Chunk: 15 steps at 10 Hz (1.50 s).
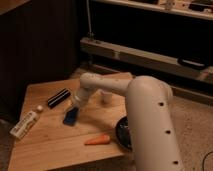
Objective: Place the white sponge in the ceramic bowl
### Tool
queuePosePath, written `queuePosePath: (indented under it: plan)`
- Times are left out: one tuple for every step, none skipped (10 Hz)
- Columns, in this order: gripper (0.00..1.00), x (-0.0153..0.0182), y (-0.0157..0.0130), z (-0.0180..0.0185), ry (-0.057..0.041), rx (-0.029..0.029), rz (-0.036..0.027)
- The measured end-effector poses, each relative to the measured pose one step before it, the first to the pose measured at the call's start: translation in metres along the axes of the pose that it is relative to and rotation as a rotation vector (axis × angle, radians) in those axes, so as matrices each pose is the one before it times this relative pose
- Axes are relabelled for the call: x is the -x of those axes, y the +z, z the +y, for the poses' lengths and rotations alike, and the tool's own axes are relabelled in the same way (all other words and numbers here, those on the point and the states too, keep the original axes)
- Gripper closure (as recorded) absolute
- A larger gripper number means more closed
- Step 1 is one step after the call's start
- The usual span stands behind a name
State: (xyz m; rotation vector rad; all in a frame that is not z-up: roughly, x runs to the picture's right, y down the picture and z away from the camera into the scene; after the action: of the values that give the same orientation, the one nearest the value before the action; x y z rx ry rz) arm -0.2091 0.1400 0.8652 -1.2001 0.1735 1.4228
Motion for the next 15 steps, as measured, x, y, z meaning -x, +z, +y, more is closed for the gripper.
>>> queuePosePath:
  plan:
    - [0.35, 0.00056, -0.00071, 0.00112, -0.00054, 0.00134, -0.00114]
    - [0.36, 0.00028, -0.00091, -0.00028, 0.00012, -0.00059, -0.00109]
    - [0.42, 0.00003, -0.00003, -0.00007, 0.00029, -0.00004, 0.00024]
    - [0.50, -0.00024, 0.00005, -0.00048, 0.00009, -0.00099, 0.00088]
    - [0.60, -0.00085, 0.00172, -0.00108, 0.00025, -0.00177, 0.00300]
    - [0.70, 0.00092, 0.00125, 0.00211, -0.00296, -0.00114, 0.00167]
    - [0.80, 0.00053, 0.00465, -0.00108, 0.00218, -0.01560, 0.01934]
    - [0.85, 0.00081, 0.00500, 0.00259, 0.00277, -0.00808, 0.00880]
    - [0.86, -0.00020, 0.00088, -0.00071, 0.00356, -0.00832, 0.00481]
    - [0.86, 0.00004, -0.00038, -0.00104, 0.00031, -0.00198, -0.00021]
    - [0.86, 0.00013, -0.00045, 0.00002, -0.00118, -0.00107, -0.00072]
    - [0.86, -0.00002, 0.00004, -0.00027, 0.00109, -0.00030, 0.00020]
    - [0.86, -0.00019, -0.00063, 0.00071, 0.00632, -0.01229, 0.00628]
    - [0.86, -0.00091, -0.00065, 0.00086, 0.00262, -0.01333, 0.00602]
    - [0.86, -0.00241, -0.00607, 0.00068, -0.00014, -0.00382, -0.00118]
